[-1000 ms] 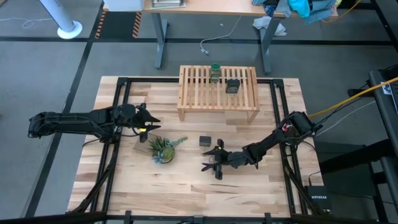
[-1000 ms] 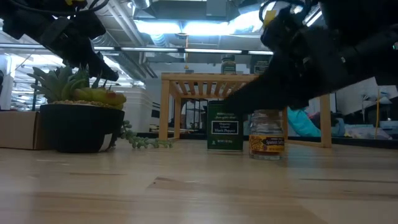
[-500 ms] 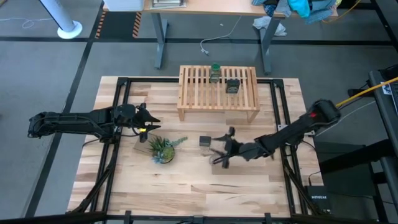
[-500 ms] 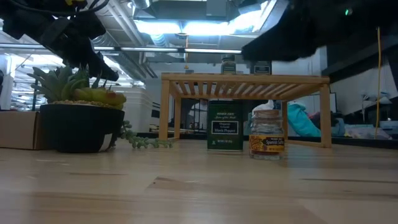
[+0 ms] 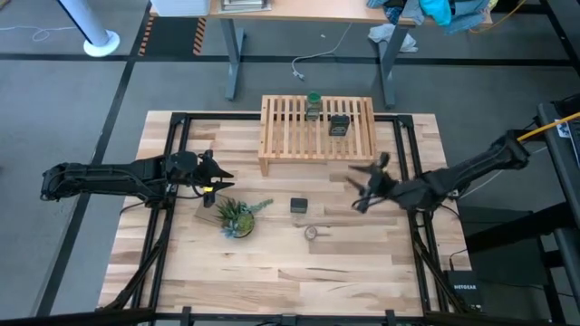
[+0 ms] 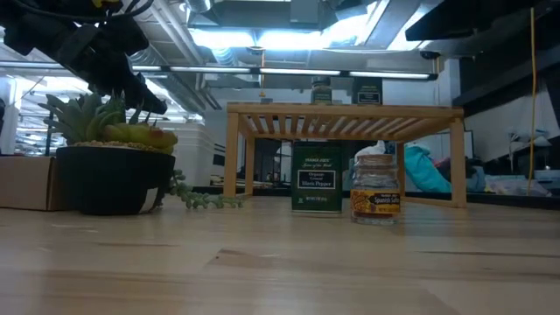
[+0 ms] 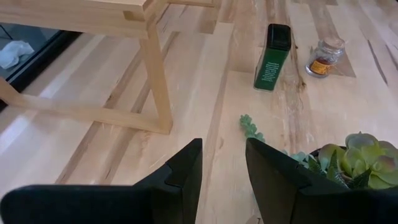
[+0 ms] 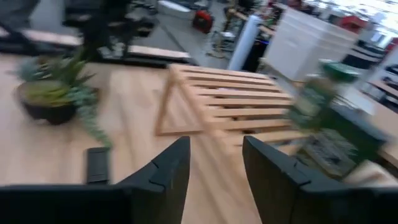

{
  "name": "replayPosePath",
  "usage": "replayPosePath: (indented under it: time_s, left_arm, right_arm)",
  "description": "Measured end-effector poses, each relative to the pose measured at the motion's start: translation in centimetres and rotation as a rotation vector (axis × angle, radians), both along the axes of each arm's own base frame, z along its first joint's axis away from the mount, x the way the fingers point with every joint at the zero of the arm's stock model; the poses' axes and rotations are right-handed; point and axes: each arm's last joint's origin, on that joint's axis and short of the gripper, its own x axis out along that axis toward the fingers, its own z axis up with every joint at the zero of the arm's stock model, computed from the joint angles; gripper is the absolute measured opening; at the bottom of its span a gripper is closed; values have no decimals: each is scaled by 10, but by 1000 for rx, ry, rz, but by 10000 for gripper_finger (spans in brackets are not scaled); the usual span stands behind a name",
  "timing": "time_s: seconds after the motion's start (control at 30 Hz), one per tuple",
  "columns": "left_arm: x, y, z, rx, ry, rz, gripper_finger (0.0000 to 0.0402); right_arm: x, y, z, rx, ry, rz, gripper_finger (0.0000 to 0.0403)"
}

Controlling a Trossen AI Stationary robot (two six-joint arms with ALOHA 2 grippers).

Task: Shelf spices
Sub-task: Remove the green seasoning can from the shelf

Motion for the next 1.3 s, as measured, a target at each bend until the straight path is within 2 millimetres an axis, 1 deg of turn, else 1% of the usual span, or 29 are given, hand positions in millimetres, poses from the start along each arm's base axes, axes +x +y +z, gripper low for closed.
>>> replayPosePath:
  time_s: [0.13,0.27,0.43,0.6,0.73,0.87,0.97,1.2,1.3]
  left_arm:
    - [0,0,0,0,0,0,116]
    - [0,0,0,0,0,0,116]
    - [0,0,0,0,0,0,116]
    - [0,0,0,0,0,0,116]
    - [0,0,0,0,0,0,116]
    - [0,0,0,0,0,0,116]
    - [0,0,0,0,0,0,116]
    - [0,0,0,0,0,0,116]
    - [0,0,0,0,0,0,116]
  right_arm:
    - [-16,-21,8,9,-23,-85,150]
    - [-19,-39,11,10,-23,-153,161]
    - [-18,-61,10,37,1,-133,196]
    - [-20,-86,11,68,-11,-169,238]
    - [-24,-103,12,85,-13,-132,256]
    - [-25,-120,9,122,-5,-88,262]
    - [-24,-135,5,153,-1,-86,262]
    - [-19,-171,-7,204,-3,-51,262]
    - [-17,-184,-14,242,-10,-3,262]
